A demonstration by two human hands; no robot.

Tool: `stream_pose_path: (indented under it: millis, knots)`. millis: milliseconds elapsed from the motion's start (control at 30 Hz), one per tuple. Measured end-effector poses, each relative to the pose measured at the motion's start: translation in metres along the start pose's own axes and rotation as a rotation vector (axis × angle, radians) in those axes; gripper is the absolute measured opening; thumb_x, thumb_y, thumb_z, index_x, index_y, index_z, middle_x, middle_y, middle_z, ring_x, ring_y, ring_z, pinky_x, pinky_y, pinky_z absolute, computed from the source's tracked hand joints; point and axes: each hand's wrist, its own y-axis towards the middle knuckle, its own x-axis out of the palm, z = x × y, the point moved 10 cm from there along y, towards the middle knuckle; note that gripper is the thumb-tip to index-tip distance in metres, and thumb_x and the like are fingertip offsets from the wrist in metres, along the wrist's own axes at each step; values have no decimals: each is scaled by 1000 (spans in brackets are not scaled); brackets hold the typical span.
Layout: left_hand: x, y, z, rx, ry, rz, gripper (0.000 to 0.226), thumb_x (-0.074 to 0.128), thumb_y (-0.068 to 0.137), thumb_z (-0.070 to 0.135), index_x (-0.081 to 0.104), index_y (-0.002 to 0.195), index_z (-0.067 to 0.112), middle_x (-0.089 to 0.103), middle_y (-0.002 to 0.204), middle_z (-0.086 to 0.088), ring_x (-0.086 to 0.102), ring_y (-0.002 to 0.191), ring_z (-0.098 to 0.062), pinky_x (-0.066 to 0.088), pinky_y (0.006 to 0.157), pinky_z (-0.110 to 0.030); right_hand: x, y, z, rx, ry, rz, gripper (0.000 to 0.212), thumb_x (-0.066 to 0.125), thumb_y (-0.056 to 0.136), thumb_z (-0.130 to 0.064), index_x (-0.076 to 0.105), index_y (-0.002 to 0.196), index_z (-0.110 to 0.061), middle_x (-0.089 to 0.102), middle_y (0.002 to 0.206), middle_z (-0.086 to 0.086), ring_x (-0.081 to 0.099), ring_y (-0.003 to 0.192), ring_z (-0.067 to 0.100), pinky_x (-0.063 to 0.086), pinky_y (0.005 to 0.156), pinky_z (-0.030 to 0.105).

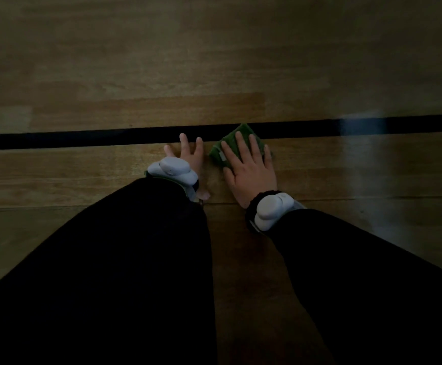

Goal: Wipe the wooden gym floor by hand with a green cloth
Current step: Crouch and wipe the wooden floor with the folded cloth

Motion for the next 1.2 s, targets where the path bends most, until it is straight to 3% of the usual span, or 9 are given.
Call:
stream_pose_path:
  millis: [133, 367, 567, 833, 1067, 1200]
  knots:
    - [4, 0, -2, 35, -44, -45, 130, 83, 65, 40, -14, 150, 26, -20, 157, -9, -11, 141, -49, 12, 114, -61, -7, -13, 36, 102, 23, 14, 58, 26, 99, -45, 3, 151, -37, -7, 161, -2, -9, 147, 23, -6, 117, 47]
    - [3, -12, 4, 58, -51, 16, 114, 78, 75, 27, -6, 152, 25, -17, 158, -8, -9, 144, -42, 15, 115, -57, -16, -43, 112, 319, 63, -3, 57, 25, 100, -44, 1, 151, -36, -10, 160, -1, -11, 147, 25, -3, 118, 50]
    - [15, -22, 7, 96, -88, 31, 95, 69, 84, 23, 4, 152, 21, -6, 159, -9, -1, 146, -37, 22, 114, -56, -14, -50, 116, 356, 76, -65, 58, 24, 100, -44, 0, 152, -34, -13, 160, 1, -13, 146, 29, -5, 116, 52]
    - [26, -38, -2, 165, -121, 91, 73, 57, 93, 29, 14, 152, 23, -2, 160, -6, -1, 147, -31, 20, 115, -55, -5, -55, 72, 283, 60, -109, 58, 22, 100, -45, -4, 152, -35, -17, 159, 2, -17, 145, 30, -7, 116, 54]
    - [44, -50, -14, 230, -60, 51, 96, 68, 83, 39, 4, 153, 20, -8, 160, -1, -3, 147, -27, 19, 115, -55, 19, -54, -41, 19, -4, -136, 61, 25, 100, -46, -6, 151, -36, -19, 159, 2, -16, 145, 30, -9, 115, 53]
    - [56, -58, -32, 209, -11, 12, 112, 72, 76, 48, -4, 152, 20, -15, 159, 4, -7, 147, -26, 19, 114, -57, 27, -58, -68, -20, -22, -128, 61, 26, 99, -46, -4, 151, -35, -18, 159, 1, -16, 145, 29, -11, 114, 52]
